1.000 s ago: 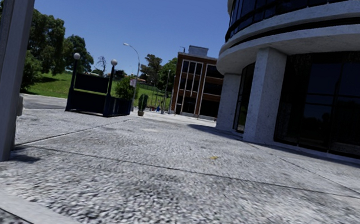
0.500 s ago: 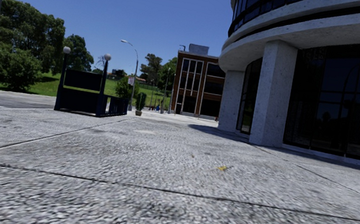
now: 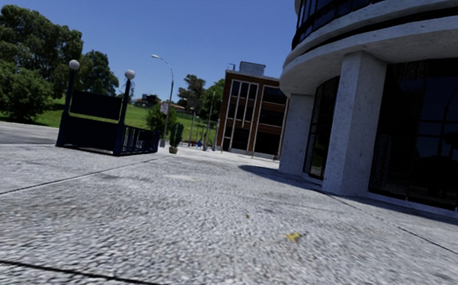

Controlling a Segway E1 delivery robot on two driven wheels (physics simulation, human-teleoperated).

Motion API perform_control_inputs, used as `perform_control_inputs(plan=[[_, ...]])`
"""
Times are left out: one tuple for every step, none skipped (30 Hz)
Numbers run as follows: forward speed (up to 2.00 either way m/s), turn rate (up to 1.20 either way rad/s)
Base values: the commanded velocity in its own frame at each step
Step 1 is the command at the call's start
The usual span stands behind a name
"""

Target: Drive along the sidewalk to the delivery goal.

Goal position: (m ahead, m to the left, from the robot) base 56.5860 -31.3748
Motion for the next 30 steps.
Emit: perform_control_inputs(plan=[[1.31,0.0],[1.31,0.0],[1.31,0.0],[1.32,0.0],[1.33,0.0],[1.33,0.0],[1.33,0.0],[1.34,0.0],[2.0,0.0],[2.0,0.0],[2.0,0.0],[2.0,0.0],[2.0,0.0],[2.0,0.0],[2.0,0.0],[2.0,0.0],[2.0,0.0],[2.0,0.0],[2.0,0.0],[2.0,0.0],[2.0,0.0],[2.0,0.0],[2.0,0.0],[2.0,0.0],[2.0,0.0],[2.0,0.0],[2.0,0.0],[2.0,0.0],[2.0,0.0],[2.0,0.0]])
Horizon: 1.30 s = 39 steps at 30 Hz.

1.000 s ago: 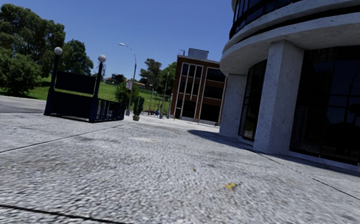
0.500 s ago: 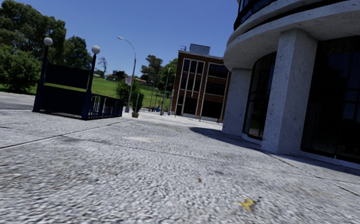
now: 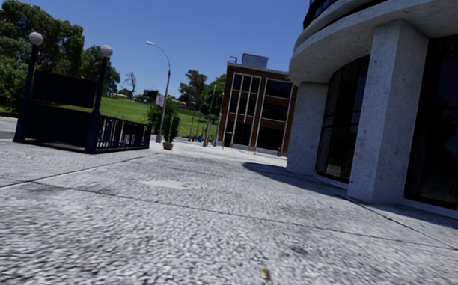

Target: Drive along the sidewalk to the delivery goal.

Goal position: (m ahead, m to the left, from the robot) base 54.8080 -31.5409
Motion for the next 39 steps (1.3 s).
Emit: perform_control_inputs(plan=[[2.0,0.0],[2.0,0.0],[2.0,0.0],[2.0,0.0],[2.0,0.0],[2.0,0.0],[2.0,0.0],[2.0,0.0],[2.0,0.0],[2.0,0.0],[2.0,0.0],[2.0,0.0],[2.0,0.0],[2.0,0.0],[2.0,0.0],[2.0,0.0],[2.0,0.0],[2.0,0.0],[2.0,0.0],[2.0,0.0],[2.0,0.0],[2.0,0.0],[2.0,0.0],[2.0,0.0],[2.0,0.0],[2.0,0.0],[2.0,0.0],[2.0,0.0],[2.0,0.0],[2.0,0.0],[2.0,0.0],[2.0,0.0],[2.0,0.0],[2.0,0.0],[2.0,0.0],[2.0,0.0],[2.0,0.0],[2.0,0.0],[2.0,0.0]])
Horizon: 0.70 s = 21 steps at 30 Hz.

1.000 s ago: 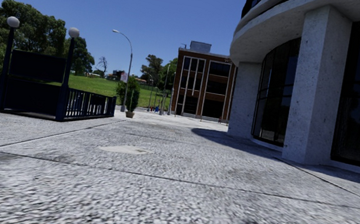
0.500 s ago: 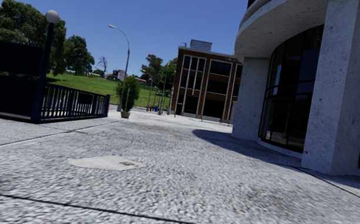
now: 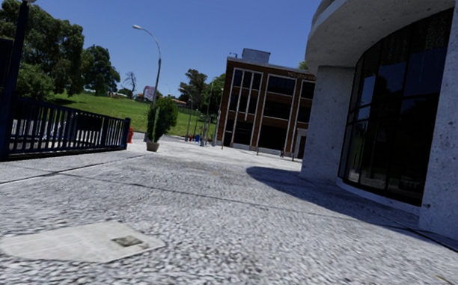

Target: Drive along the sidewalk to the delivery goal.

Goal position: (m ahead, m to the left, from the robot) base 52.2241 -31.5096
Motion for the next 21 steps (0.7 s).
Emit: perform_control_inputs(plan=[[2.0,0.0],[2.0,0.0],[2.0,0.0],[2.0,0.0],[2.0,0.0],[2.0,0.0],[2.0,0.0],[2.0,0.0],[2.0,0.0],[2.0,0.0],[2.0,0.0],[2.0,0.0],[2.0,0.0],[2.0,0.0],[2.0,0.0],[2.0,0.0],[2.0,0.0],[2.0,0.0],[2.0,0.0],[2.0,0.0],[2.0,0.0]])
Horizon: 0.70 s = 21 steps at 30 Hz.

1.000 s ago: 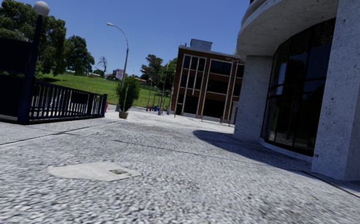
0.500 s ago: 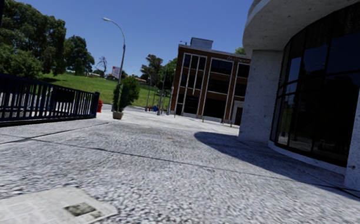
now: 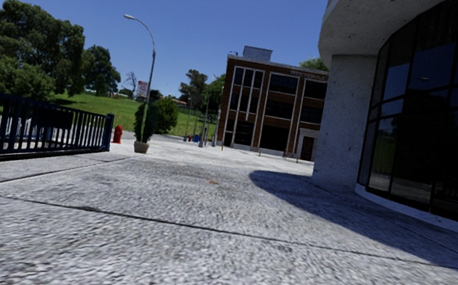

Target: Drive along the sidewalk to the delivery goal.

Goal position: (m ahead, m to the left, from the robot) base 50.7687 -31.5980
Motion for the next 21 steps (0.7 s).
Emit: perform_control_inputs(plan=[[2.0,0.0],[2.0,0.0],[2.0,0.0],[2.0,0.0],[2.0,0.0],[2.0,0.0],[2.0,0.0],[2.0,0.0],[2.0,0.0],[2.0,0.0],[2.0,0.0],[2.0,0.0],[2.0,0.0],[2.0,0.0],[2.0,0.0],[2.0,0.0],[2.0,0.0],[2.0,0.0],[2.0,0.0],[2.0,0.0],[2.0,0.0]])
